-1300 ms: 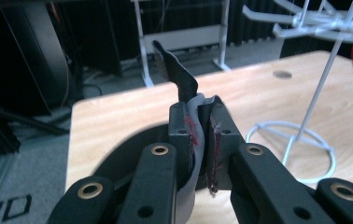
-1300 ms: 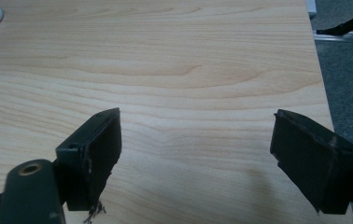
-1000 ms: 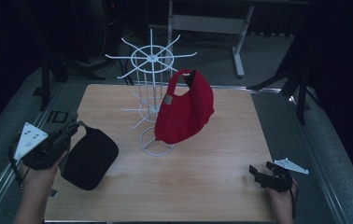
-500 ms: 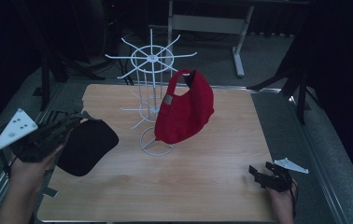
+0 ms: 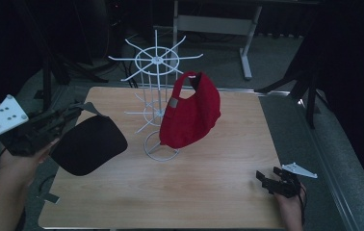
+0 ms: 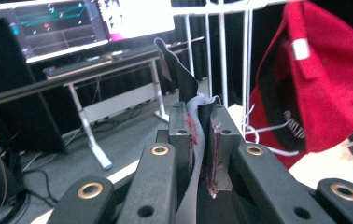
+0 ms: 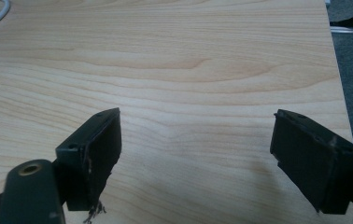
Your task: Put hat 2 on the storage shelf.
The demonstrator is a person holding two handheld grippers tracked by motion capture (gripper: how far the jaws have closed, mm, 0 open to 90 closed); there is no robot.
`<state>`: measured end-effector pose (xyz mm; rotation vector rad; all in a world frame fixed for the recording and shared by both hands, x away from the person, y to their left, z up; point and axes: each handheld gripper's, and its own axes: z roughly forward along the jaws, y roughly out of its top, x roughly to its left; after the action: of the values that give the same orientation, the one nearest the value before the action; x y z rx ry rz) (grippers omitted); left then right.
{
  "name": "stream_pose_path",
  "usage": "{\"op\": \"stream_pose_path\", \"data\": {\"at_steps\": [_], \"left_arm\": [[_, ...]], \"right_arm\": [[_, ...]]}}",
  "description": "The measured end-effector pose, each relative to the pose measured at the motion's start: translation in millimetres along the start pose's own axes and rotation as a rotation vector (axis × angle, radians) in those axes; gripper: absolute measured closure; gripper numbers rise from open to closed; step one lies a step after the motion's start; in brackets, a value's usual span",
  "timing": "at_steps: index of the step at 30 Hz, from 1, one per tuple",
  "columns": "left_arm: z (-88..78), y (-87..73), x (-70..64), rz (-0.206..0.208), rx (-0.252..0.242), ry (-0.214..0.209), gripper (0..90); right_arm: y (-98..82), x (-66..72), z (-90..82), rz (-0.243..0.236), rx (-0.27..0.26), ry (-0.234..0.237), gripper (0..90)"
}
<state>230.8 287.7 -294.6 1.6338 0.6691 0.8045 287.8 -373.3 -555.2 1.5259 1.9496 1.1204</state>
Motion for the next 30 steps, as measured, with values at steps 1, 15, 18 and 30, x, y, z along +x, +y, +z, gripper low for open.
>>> {"op": "stream_pose_path", "data": {"at_steps": [1, 15, 18, 30], "left_arm": [[-0.2, 2.0, -0.1, 0.001, -0.004, 0.0, 83.3], [10.9, 40.5, -12.0, 0.055, -0.071, -0.09, 83.2], [14.5, 47.9, -15.3, 0.072, -0.073, -0.101, 83.2], [25.9, 79.3, -19.8, 0.09, -0.126, -0.156, 83.1]], "right_arm": [[-0.1, -0.2, 0.1, 0.001, 0.001, 0.0, 16.4], [-0.7, 0.0, 1.2, 0.002, 0.013, -0.001, 16.4], [-0.8, 0.0, 1.4, 0.002, 0.015, -0.001, 16.4], [-0.7, -0.6, 2.5, 0.0, 0.023, -0.007, 16.4]]}}
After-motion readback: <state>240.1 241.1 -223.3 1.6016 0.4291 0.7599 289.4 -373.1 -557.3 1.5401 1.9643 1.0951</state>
